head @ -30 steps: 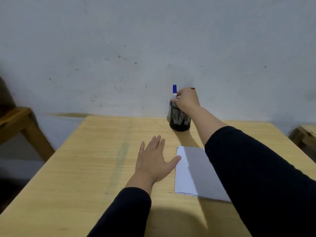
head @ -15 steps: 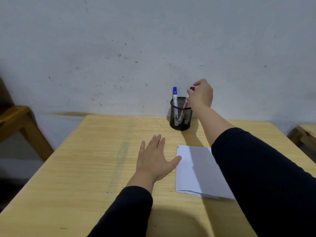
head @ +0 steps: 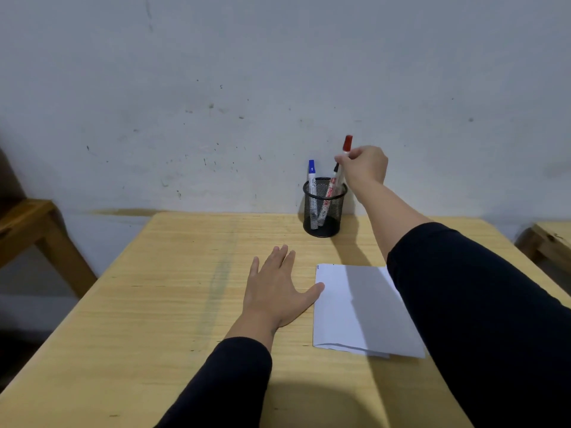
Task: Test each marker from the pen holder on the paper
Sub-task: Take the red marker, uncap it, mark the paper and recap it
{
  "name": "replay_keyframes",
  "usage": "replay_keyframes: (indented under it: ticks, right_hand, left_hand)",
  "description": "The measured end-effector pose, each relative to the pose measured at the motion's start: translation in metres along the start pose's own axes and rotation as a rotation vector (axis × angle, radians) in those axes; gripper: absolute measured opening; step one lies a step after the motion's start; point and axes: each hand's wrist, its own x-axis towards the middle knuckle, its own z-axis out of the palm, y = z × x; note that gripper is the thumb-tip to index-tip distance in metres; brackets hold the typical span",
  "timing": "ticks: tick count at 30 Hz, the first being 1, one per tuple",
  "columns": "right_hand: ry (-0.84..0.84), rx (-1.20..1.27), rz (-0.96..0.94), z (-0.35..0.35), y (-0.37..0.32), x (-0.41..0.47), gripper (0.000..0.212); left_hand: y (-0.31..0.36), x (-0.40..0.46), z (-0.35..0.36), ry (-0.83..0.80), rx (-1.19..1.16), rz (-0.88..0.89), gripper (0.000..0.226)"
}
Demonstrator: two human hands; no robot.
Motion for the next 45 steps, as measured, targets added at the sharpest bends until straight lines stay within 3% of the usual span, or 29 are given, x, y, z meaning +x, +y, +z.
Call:
replay_keyframes:
  ticks: [6,10,13,15,19,22,25,28,32,34,39,45]
  right_hand:
    - [-0.027,0.174,-0.15,-0.038,-0.036,-0.007,0.016]
    - [-0.189,0.264,-0.143,-0.056,-0.028,-0.034,0.017]
    - [-0.303,0.229,-0.155,-0.061,-0.006,-0.059,0.03]
    - [-0.339,0.205,-0.128,-0.063,0.01,-0.072,0.032]
    - [-0.448,0.124,-0.117,-0.069,0.031,-0.096,0.013]
    - [-0.51,0.108,-0.134,-0.073,0.035,-0.109,0.006]
    - [-0.559,0.11,-0.144,-0.076,0.034,-0.116,0.009]
    - [-0.541,0.077,-0.163,-0.076,0.034,-0.119,0.011]
    - [-0.139,0.037,-0.283,-0.07,0.035,-0.122,0.011]
    - [-0.012,0.086,-0.202,-0.067,0.035,-0.125,0.011]
    - [-0.254,0.554,0.335,-0.059,0.027,-0.128,0.033]
    - [-0.295,0.439,0.373,-0.052,0.035,-0.125,0.034]
  left_hand:
    - [0.002,-0.003,-0.004,-0.028,0.018,0.012,0.089]
    - [0.003,-0.008,-0.003,-0.015,-0.05,0.012,0.084]
    - [0.009,-0.012,-0.014,0.076,-0.16,0.016,0.069]
    - [0.018,-0.011,-0.032,0.243,-0.179,0.086,0.061]
    - [0.035,-0.002,-0.071,0.566,-0.065,0.396,0.06]
    - [0.04,0.005,-0.083,0.579,0.039,0.527,0.05]
    - [0.037,0.005,-0.081,0.597,0.111,0.61,0.023]
    - [0.037,0.004,-0.078,0.587,0.038,0.581,0.015]
    - [0.042,0.004,-0.079,0.608,-0.236,0.311,0.018]
    - [0.048,0.001,-0.08,0.627,-0.365,0.181,0.017]
    - [0.068,-0.009,-0.072,0.573,-0.469,0.139,0.017]
    - [0.073,-0.019,-0.058,0.462,-0.567,0.135,0.017]
